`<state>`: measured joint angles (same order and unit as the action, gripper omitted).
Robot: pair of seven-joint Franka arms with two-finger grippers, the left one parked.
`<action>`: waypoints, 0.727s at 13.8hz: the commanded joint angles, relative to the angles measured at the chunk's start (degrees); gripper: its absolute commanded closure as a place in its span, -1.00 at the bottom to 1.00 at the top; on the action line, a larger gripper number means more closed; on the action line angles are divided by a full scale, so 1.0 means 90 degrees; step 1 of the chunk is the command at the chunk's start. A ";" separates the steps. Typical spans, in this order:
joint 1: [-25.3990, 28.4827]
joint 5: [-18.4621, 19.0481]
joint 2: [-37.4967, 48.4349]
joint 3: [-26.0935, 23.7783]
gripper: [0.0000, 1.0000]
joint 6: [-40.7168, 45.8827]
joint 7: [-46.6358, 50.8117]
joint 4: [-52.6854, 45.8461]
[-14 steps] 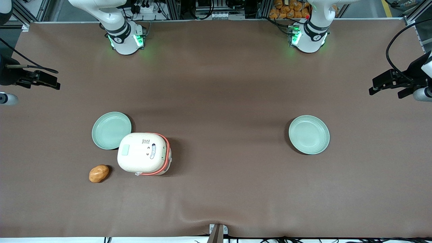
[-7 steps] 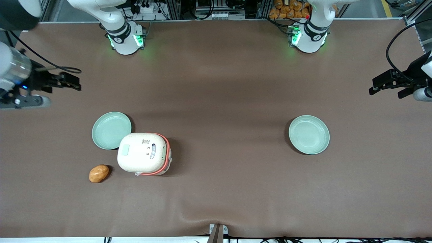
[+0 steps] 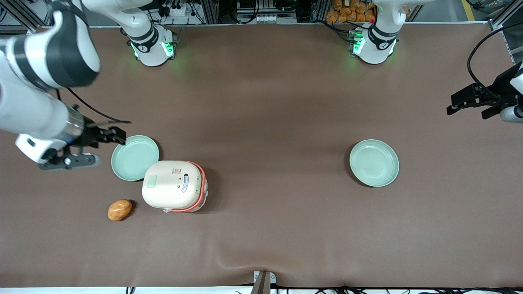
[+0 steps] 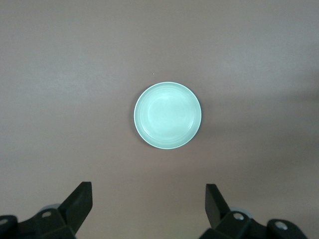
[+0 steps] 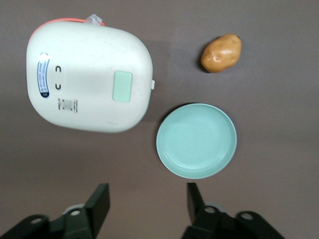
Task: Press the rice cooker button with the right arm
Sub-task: 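Move the right gripper over the rice cooker's lid button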
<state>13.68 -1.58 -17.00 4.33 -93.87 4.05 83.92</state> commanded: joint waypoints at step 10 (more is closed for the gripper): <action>0.0335 -0.0088 -0.1275 0.0056 1.00 -0.2009 0.0332 -0.0057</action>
<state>16.62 -1.59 -27.30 4.57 -110.23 6.50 83.97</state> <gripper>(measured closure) 0.987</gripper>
